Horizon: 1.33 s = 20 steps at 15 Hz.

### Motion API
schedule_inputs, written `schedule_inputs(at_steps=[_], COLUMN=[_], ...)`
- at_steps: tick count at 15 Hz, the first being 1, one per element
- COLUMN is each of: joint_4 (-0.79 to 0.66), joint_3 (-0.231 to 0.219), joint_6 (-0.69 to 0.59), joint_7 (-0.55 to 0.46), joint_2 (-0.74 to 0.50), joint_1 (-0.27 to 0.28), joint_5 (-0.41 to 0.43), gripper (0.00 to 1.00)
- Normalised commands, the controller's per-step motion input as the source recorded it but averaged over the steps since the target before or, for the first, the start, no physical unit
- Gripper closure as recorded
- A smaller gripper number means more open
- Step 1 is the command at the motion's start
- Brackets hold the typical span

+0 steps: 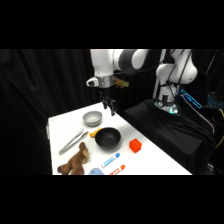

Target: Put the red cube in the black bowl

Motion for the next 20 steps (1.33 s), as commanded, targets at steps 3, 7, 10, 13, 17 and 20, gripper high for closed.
schedule_inputs(at_steps=[3, 7, 10, 13, 17, 20], joint_4=[-0.03, -0.12, -0.26, -0.34, -0.35, -0.30], joint_3=[0.034, 0.068, 0.104, 0.119, 0.115, 0.099], joint_6=[0.05, 0.12, 0.21, 0.26, 0.28, 0.34], joint_7=[0.05, 0.17, 0.29, 0.31, 0.26, 0.19], joint_2=[-0.03, -0.09, -0.17, -0.21, -0.23, -0.19], joint_1=[-0.007, 0.039, 0.094, 0.116, 0.113, 0.096], joint_5=[-0.023, -0.028, -0.037, -0.011, 0.026, 0.080], gripper=[0.00, 0.00, 0.00, 0.00, 0.00, 0.00])
